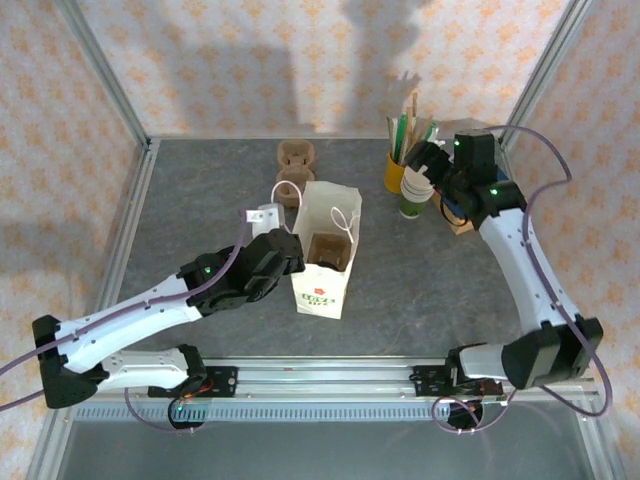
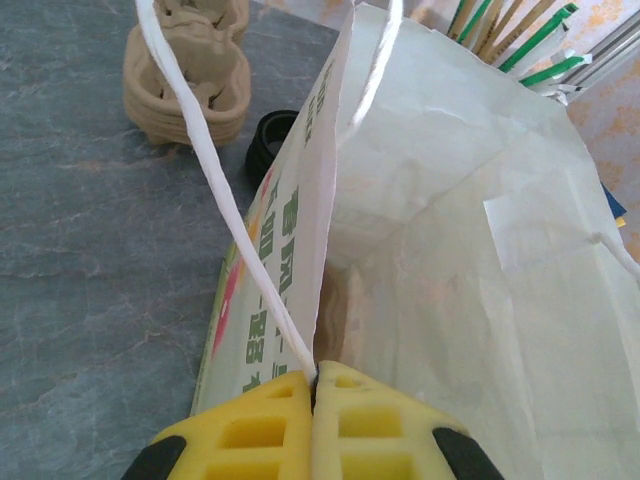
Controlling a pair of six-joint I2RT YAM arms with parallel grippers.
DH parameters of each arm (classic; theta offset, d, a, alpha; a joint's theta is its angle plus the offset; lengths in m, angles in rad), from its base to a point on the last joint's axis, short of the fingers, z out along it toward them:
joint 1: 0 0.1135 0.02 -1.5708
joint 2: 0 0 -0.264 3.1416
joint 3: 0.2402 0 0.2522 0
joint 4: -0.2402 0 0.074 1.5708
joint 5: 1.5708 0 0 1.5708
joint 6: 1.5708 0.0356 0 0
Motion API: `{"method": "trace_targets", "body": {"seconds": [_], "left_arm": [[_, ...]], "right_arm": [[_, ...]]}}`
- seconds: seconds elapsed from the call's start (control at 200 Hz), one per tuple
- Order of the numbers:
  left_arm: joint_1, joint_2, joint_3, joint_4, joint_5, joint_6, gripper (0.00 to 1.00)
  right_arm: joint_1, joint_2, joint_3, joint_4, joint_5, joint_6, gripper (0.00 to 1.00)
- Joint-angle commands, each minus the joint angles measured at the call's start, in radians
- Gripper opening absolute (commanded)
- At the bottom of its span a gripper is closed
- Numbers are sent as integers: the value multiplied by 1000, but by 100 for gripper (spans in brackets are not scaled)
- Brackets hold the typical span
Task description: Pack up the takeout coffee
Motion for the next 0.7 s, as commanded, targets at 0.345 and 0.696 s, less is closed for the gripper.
{"method": "trace_targets", "body": {"seconds": [0.345, 0.696], "left_arm": [[27, -50, 37, -50, -126, 45, 53], [115, -67, 132, -67, -165, 248, 60]], "right_arm": [[-59, 304, 282, -4, 58, -215, 75], [-94, 488, 457, -80, 94, -215, 63]]}}
